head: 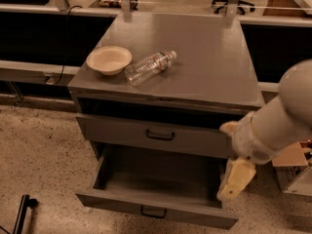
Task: Close middle drawer
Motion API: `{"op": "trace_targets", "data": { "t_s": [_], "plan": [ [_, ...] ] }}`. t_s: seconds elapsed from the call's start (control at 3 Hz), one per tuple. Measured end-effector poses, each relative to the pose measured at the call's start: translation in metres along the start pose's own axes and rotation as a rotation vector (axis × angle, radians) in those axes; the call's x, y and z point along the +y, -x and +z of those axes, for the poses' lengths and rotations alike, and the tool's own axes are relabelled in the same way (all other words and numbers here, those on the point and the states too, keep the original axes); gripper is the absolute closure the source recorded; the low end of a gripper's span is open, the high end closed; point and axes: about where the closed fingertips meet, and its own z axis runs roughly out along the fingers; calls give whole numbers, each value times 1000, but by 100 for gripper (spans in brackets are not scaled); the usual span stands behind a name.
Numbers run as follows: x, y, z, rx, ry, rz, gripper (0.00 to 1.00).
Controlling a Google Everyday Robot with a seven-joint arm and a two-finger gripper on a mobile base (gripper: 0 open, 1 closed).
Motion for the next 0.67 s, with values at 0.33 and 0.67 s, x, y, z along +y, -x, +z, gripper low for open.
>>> {"op": "trace_targets", "data": {
  "t_s": [0.33,0.67],
  "plan": [
    [44,-25,105,-90,122,-2,0],
    [78,-52,180,-169,180,20,0]
  ]
}}
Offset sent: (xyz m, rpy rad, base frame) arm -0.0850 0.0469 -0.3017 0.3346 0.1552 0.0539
